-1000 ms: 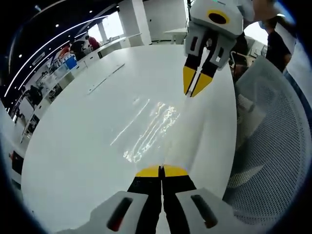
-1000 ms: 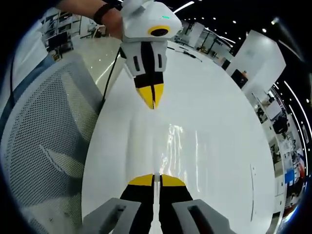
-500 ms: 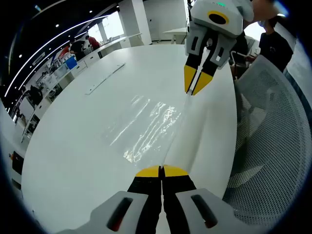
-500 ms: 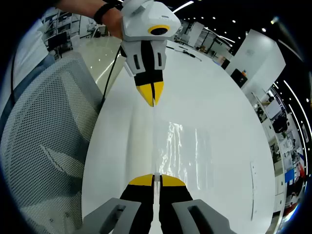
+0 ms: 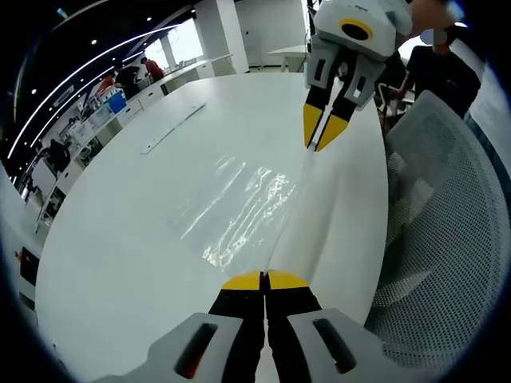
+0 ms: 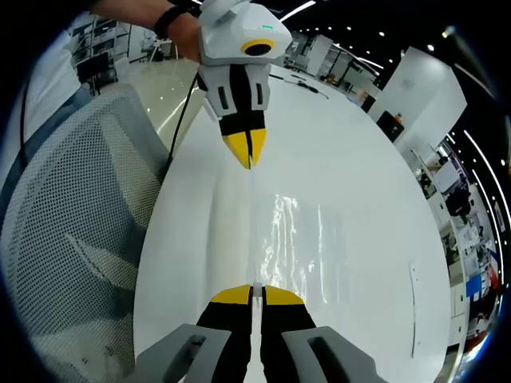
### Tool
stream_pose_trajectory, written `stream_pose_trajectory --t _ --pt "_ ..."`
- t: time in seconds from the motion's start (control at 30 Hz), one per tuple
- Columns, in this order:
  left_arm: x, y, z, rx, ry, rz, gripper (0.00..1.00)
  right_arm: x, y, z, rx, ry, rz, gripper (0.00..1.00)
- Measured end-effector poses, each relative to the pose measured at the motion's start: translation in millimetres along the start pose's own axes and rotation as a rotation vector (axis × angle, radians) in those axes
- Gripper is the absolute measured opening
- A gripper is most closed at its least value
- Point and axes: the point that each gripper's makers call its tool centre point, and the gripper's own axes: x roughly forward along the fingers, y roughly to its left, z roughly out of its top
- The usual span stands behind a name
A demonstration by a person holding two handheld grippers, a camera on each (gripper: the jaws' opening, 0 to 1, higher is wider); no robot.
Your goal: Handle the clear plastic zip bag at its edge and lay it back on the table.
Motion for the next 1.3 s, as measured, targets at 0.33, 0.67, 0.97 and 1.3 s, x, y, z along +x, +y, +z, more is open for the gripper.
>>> stream_pose_trajectory --t 0.33,0.67,0.97,1.3 --pt "1 0.1 3.1 0.001 -0.001 0.007 0.00 0 -1 -2.0 0.011 -0.003 -0.004 0.00" --pt "4 -1.6 7.3 0.003 -0.007 0.013 0.00 -5 1 3.9 -0.015 -0.053 0.000 0.01" --pt "7 -3.4 10.9 0.018 -0.009 0.008 0.00 -12 -14 28.0 0.001 -0.116 -0.032 0.10" --pt "5 -6.9 12.0 0.048 -0.007 0.005 0.00 -6 -28 44.6 -0.019 -0.120 -0.053 0.12"
